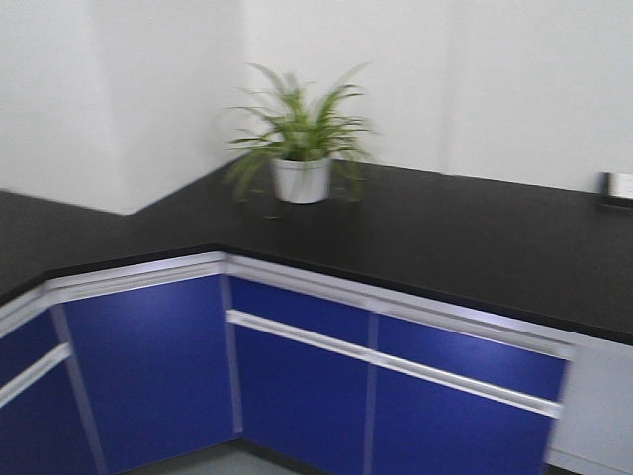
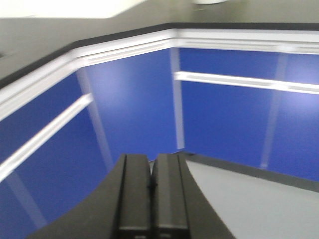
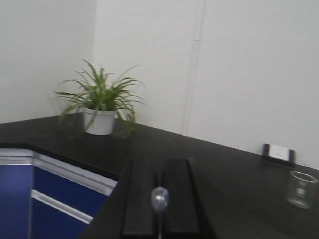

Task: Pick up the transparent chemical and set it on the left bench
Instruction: 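Drive the base to the bench with the white bins, holding the dropper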

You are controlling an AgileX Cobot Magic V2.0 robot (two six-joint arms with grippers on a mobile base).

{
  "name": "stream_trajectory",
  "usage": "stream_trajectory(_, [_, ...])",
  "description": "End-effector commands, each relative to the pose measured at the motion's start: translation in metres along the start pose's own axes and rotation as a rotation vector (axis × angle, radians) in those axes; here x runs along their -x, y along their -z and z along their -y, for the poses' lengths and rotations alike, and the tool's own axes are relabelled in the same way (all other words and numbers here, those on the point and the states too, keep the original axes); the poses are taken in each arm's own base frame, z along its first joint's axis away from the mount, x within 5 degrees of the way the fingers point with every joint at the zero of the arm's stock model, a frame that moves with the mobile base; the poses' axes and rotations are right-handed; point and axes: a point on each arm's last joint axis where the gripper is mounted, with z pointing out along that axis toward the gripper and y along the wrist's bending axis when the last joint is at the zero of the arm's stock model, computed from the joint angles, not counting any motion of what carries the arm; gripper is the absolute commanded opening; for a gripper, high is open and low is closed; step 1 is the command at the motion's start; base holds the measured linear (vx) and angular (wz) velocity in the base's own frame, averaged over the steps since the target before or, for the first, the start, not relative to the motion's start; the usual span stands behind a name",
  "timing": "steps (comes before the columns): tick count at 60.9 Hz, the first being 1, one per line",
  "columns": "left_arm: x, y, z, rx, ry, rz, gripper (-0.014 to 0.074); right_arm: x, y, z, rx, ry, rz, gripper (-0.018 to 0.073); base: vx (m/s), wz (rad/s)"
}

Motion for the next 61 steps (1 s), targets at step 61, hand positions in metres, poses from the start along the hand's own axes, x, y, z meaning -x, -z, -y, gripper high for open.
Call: stream_trajectory(61, [0.0028, 0.0013, -0.0001, 0.002, 0.009, 0.081, -0.0003, 0.0134, -0.0007, -0.0009, 0.021, 0.002, 0.074, -0.0003, 0.06, 0.74])
